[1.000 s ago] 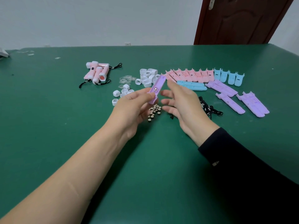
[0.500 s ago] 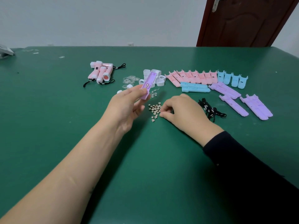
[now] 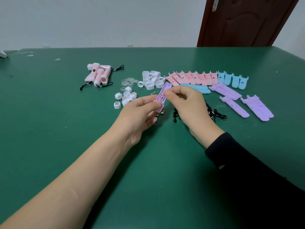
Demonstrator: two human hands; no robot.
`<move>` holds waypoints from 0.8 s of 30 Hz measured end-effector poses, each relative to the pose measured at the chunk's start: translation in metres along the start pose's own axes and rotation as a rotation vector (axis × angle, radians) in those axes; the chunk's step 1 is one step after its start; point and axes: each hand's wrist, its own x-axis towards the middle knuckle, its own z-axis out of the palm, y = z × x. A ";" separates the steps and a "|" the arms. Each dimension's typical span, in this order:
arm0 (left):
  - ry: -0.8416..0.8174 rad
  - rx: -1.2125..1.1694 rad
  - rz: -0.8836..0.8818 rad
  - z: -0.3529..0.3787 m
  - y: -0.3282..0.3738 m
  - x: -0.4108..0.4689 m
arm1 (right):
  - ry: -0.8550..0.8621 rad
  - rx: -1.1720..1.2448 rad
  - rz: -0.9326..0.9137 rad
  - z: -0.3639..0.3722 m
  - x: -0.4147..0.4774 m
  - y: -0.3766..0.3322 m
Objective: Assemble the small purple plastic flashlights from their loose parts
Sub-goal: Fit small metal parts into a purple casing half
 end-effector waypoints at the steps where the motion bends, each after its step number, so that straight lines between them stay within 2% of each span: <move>1: -0.002 0.003 0.000 0.000 0.000 0.000 | 0.006 -0.004 -0.002 0.000 0.000 0.000; 17: 0.026 0.129 0.074 0.002 -0.001 -0.003 | 0.050 -0.221 -0.119 0.001 -0.005 0.001; 20: 0.033 0.139 0.083 0.003 -0.001 -0.004 | 0.031 -0.183 -0.071 0.000 -0.004 -0.001; 24: 0.031 0.148 0.098 0.004 -0.001 -0.005 | 0.014 0.075 0.135 -0.001 -0.004 -0.003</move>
